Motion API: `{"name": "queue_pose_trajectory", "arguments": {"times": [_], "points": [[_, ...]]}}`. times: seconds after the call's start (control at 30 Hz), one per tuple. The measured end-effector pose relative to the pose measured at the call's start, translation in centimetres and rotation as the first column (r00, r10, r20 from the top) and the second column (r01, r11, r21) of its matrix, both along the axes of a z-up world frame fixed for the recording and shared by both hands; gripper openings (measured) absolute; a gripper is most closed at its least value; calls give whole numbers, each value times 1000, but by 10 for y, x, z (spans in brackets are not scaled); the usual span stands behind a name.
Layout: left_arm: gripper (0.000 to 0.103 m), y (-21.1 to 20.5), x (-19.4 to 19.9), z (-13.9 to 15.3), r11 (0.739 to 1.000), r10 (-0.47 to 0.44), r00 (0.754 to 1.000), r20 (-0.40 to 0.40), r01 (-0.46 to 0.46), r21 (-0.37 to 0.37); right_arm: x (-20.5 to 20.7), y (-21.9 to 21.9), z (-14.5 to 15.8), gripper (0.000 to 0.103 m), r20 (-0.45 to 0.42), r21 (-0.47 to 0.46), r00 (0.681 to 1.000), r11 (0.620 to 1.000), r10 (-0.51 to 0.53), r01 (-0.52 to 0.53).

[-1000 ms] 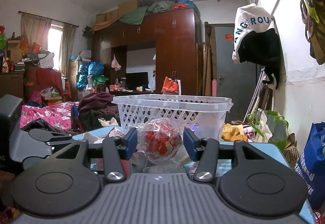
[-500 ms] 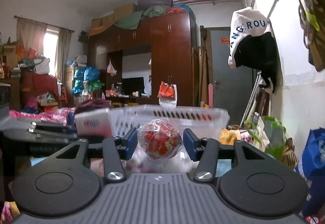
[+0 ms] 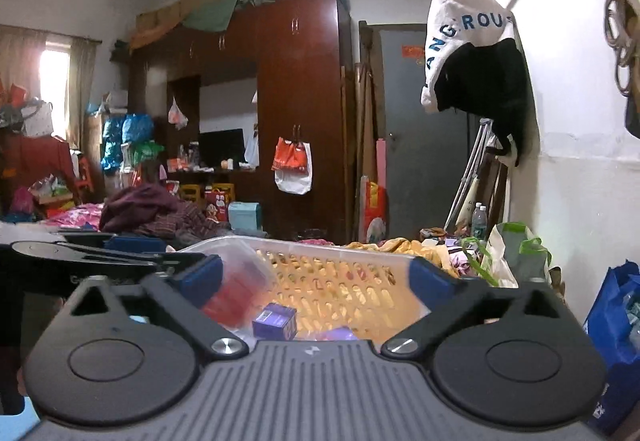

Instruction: Organize objects

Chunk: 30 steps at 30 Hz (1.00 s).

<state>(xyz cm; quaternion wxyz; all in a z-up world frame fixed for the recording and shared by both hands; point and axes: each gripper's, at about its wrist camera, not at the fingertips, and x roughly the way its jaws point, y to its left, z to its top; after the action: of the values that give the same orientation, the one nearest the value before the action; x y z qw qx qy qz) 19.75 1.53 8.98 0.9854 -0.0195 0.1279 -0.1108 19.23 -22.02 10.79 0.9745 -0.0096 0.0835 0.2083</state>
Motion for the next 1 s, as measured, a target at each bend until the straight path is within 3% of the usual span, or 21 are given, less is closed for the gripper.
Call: {"name": "queue_pose_trajectory", "arguments": {"times": [0.13, 0.3, 0.5, 0.7, 0.87, 1.0], "points": [[84, 15, -63, -19, 999, -19, 998, 59, 21, -34, -39, -14, -20, 103, -9, 0, 1000, 1000, -3, 3], [85, 30, -104, -58, 997, -42, 999, 28, 43, -71, -52, -27, -56, 103, -74, -59, 997, 998, -25, 21], [85, 21, -89, -77, 1000, -24, 1000, -20, 24, -18, -45, -44, -66, 99, -114, 42, 993, 999, 2, 3], [85, 11, -92, -87, 999, -18, 999, -28, 19, 36, -30, -17, -61, 87, -158, 44, 983, 995, 95, -89], [85, 3, -88, -88, 995, 11, 1000, -10, -10, 102, -5, 1, -65, 82, -247, 23, 964, 996, 95, -92], [86, -11, -86, -90, 980, 33, 999, 4, -33, 196, -6, 7, -68, 80, -250, -19, 965, 996, 77, -85]]}}
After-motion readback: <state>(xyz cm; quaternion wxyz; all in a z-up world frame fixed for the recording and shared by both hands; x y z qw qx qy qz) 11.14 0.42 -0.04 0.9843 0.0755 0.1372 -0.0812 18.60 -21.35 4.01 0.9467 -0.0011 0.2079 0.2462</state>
